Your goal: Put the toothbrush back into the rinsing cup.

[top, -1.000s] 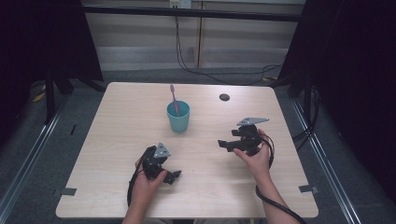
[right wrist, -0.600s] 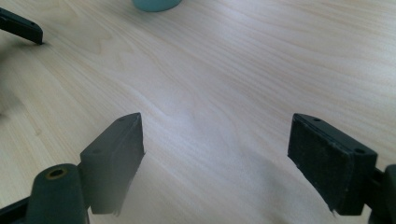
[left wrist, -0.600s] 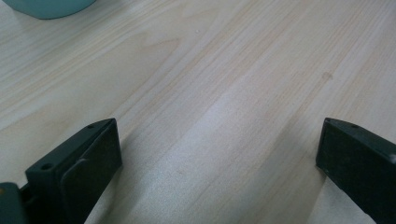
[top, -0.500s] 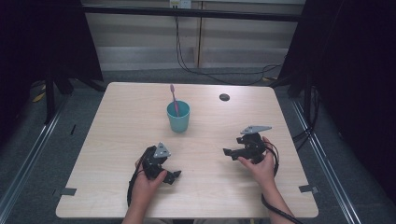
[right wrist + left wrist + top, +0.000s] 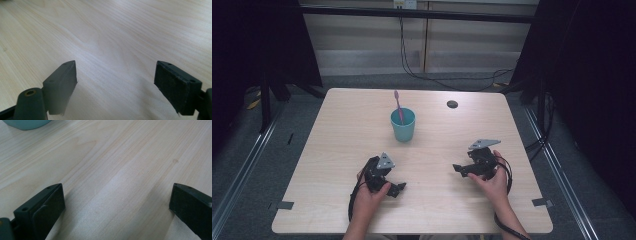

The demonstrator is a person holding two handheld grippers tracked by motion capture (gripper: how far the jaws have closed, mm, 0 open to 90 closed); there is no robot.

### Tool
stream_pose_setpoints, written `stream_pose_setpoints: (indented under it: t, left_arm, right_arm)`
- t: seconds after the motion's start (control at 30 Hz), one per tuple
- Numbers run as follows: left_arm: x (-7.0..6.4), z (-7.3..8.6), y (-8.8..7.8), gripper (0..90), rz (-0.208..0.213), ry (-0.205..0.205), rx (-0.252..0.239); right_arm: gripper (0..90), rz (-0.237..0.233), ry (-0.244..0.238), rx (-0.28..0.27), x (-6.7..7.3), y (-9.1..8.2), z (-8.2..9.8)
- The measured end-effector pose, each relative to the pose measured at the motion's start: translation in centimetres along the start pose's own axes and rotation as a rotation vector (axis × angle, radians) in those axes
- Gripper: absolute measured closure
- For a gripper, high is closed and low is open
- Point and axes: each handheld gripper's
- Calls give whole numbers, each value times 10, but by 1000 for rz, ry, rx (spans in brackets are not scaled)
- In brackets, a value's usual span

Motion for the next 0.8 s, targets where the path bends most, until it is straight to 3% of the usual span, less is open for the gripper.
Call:
stream_pose_setpoints:
  t: [0.37, 0.8]
  left_arm:
    - [0, 0, 0, 0, 0, 0, 0]
    - [0, 0, 0, 0, 0, 0, 1]
  right_arm:
    - [167, 14, -17, 38, 2, 6, 7]
    - [155, 0, -11, 42, 1, 8, 14]
Point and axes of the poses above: each handheld gripper's, and its own axes: y roughly forward along the jaws, z roughly out of its underside, x roughly to its left, and after that the axes turned 5 degrees about -y, right-handed
